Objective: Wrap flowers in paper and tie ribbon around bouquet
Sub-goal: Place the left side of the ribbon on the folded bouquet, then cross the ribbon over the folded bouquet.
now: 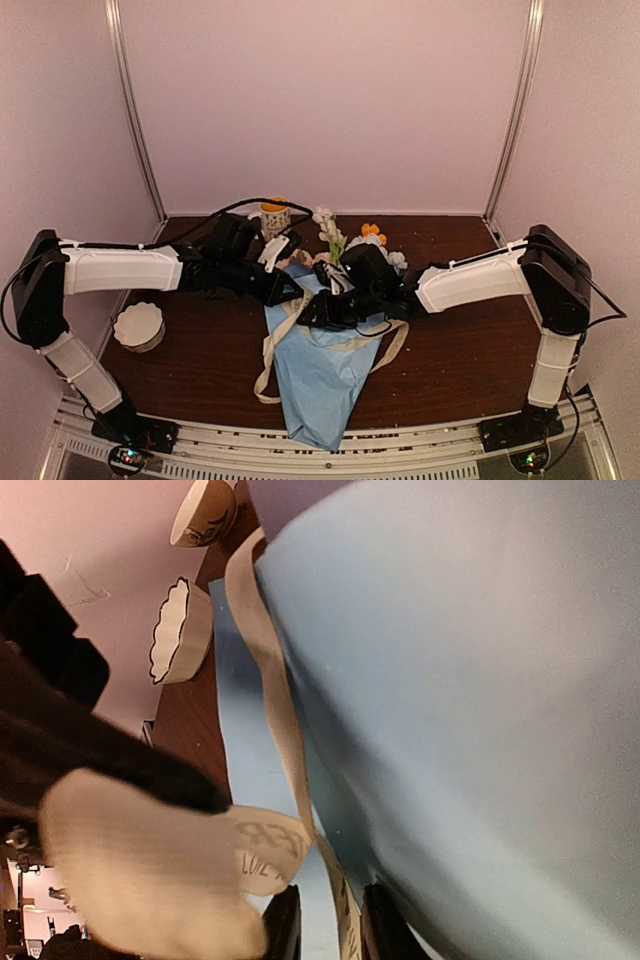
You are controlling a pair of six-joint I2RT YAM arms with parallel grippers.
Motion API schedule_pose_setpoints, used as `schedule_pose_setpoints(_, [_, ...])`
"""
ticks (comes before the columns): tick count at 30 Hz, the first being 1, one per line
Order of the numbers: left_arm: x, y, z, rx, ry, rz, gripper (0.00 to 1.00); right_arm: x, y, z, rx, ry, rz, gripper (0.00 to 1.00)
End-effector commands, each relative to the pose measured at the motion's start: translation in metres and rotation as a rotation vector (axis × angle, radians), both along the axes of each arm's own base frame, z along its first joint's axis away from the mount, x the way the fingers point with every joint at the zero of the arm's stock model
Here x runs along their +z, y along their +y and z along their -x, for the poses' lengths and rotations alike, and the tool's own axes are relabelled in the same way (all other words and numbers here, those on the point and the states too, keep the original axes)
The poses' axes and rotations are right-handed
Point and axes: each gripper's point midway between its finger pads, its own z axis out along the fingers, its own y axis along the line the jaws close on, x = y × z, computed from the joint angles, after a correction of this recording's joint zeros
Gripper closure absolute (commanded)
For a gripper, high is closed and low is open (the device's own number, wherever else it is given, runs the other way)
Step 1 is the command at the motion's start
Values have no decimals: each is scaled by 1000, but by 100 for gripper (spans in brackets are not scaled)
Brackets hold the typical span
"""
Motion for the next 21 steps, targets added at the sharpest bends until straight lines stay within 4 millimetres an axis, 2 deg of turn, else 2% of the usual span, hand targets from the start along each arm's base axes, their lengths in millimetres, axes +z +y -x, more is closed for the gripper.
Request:
schedule_pose_setpoints(1, [-1, -7, -13, 23, -23, 13, 100, 33, -9, -3, -46, -43, -42, 78])
schedule_pose_setpoints(8, [-15, -11, -17, 24, -6, -3, 100, 33, -27, 1, -74, -65, -20, 74])
schedule_pose_setpoints(13, [-17, -12, -17, 22, 0, -5, 100, 40, -26, -13, -103, -94, -7, 64])
schedule_pose_setpoints(16, [-15, -12, -17, 21, -2, -2, 100, 33, -22, -21, -103, -94, 31, 64])
schedule_pose_setpoints(21, [-14, -12, -17, 19, -6, -3, 100, 27, -16, -24, -95, -81, 33, 70])
